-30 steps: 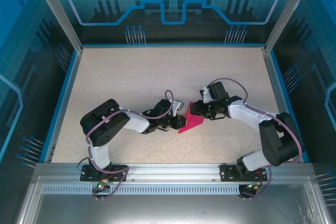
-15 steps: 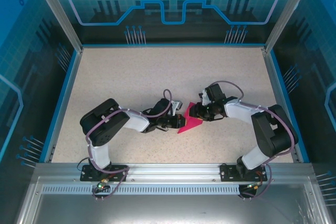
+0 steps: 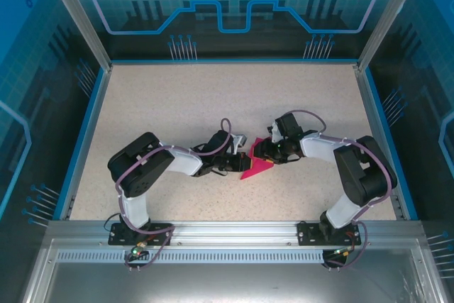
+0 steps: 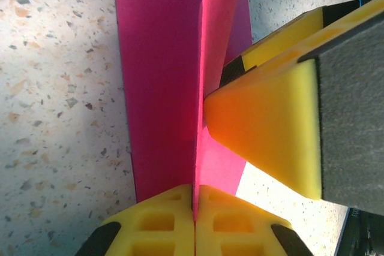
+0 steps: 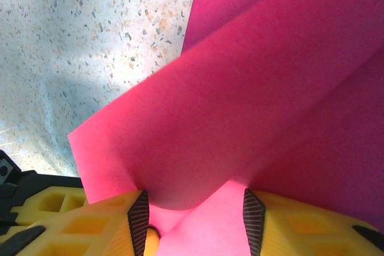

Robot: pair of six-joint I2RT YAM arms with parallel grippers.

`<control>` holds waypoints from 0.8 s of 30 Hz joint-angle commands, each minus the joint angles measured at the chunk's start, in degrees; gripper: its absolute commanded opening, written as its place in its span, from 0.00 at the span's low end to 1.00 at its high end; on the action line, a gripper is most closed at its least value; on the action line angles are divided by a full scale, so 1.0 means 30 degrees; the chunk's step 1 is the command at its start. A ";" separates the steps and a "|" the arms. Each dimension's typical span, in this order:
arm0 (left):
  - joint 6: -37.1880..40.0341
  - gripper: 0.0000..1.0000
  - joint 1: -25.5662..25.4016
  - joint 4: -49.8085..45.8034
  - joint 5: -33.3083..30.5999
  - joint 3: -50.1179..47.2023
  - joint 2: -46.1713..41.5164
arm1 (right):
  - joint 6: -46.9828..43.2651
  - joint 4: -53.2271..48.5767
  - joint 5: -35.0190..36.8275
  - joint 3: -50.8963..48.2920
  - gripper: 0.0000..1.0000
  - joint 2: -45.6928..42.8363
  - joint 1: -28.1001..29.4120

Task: Fold a paper plane with a square sheet of paper (pick it up from the middle)
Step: Fourth fold the wing at the center of the table.

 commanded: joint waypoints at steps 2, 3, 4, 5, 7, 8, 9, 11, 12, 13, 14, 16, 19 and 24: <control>-0.0154 0.07 0.0116 -0.0662 0.0756 0.0527 0.0492 | 0.0210 0.0639 -0.0346 0.0231 0.48 0.0144 0.0065; -0.0147 0.07 0.0109 -0.0738 0.0775 0.0575 0.0493 | 0.0215 0.0844 -0.0454 0.0129 0.48 0.0053 0.0065; -0.0123 0.07 0.0111 -0.0806 0.0756 0.0587 0.0507 | 0.0240 0.0965 -0.0523 0.0063 0.48 -0.0065 0.0066; -0.0123 0.06 0.0113 -0.0842 0.0780 0.0616 0.0507 | 0.0240 0.1060 -0.0582 0.0003 0.48 -0.0159 0.0055; -0.0092 0.06 0.0116 -0.0982 0.0815 0.0728 0.0551 | 0.0240 0.1281 -0.0656 -0.0159 0.48 -0.0384 0.0065; -0.0096 0.06 0.0104 -0.1044 0.0815 0.0749 0.0593 | 0.0240 0.1348 -0.0658 -0.0254 0.48 -0.0501 0.0079; -0.0114 0.06 0.0121 -0.1077 0.0800 0.0761 0.0624 | 0.0215 0.1386 -0.0650 -0.0304 0.48 -0.0566 0.0058; -0.0121 0.05 0.0118 -0.1101 0.0815 0.0771 0.0682 | 0.0207 0.1191 -0.0520 -0.0294 0.48 -0.0528 0.0058; -0.0129 0.06 0.0116 -0.1093 0.0829 0.0764 0.0697 | 0.0182 0.1018 -0.0409 -0.0213 0.48 -0.0392 0.0064; -0.0121 0.05 0.0100 -0.1103 0.0844 0.0763 0.0715 | 0.0182 0.0949 -0.0368 -0.0147 0.48 -0.0275 0.0065; -0.0127 0.05 0.0111 -0.1157 0.0829 0.0793 0.0712 | 0.0210 0.0810 -0.0257 -0.0104 0.48 -0.0117 0.0063; -0.0125 0.05 0.0119 -0.1192 0.0840 0.0813 0.0749 | 0.0319 0.0590 -0.0002 0.0021 0.48 0.0235 0.0065; -0.0151 0.06 0.0122 -0.1218 0.0842 0.0793 0.0741 | 0.0536 0.0188 0.0422 0.0227 0.47 0.0723 0.0079; -0.0151 0.15 0.0126 -0.1499 0.0815 0.0773 0.0358 | 0.0745 -0.0853 0.1529 0.0516 0.44 0.1200 0.0129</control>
